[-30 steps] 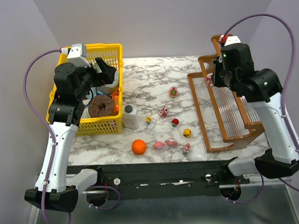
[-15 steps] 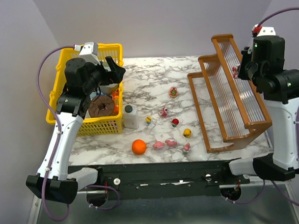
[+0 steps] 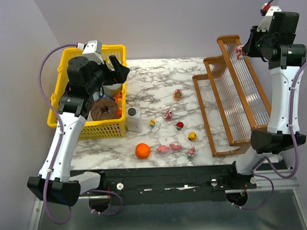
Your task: Place and organize the plastic toys onto the shelf
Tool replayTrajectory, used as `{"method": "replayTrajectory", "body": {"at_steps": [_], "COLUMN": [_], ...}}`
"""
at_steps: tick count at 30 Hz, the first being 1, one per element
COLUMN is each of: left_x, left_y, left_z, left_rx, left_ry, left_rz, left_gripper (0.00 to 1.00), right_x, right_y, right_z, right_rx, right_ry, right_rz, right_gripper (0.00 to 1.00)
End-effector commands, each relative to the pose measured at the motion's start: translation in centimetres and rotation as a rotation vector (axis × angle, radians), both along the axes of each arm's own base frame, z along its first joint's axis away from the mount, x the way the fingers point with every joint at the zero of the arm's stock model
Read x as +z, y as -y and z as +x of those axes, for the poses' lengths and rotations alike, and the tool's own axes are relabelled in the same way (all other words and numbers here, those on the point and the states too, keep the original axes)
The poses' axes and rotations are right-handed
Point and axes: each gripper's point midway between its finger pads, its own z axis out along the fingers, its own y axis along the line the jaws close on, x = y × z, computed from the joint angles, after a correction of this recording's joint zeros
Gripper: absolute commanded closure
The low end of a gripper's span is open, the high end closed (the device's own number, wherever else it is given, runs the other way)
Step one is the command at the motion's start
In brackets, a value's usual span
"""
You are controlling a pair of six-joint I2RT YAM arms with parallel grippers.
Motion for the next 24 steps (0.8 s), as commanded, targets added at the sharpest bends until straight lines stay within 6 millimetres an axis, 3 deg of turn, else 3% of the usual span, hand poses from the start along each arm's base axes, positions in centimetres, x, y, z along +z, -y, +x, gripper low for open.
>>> {"method": "replayTrajectory", "body": {"at_steps": [1, 7, 24], "left_x": [0.7, 0.4, -0.8], "left_y": [0.5, 1.1, 1.9], "left_z": [0.6, 2.2, 4.7], "left_rx": [-0.026, -0.048, -0.065], "left_ry": [0.011, -0.018, -0.072], "left_rz": [0.02, 0.029, 0.042], "left_gripper": [0.01, 0.01, 0.01], "right_x": [1.7, 0.5, -2.5], "right_y": [-1.0, -1.6, 0.3], "right_z": [1.8, 3.6, 6.1], "right_rx": [0.139, 0.191, 0.121], "right_ry": [0.077, 0.05, -0.015], "right_rz": [0.006, 0.016, -0.03], "right_gripper": [0.99, 0.99, 0.99]}}
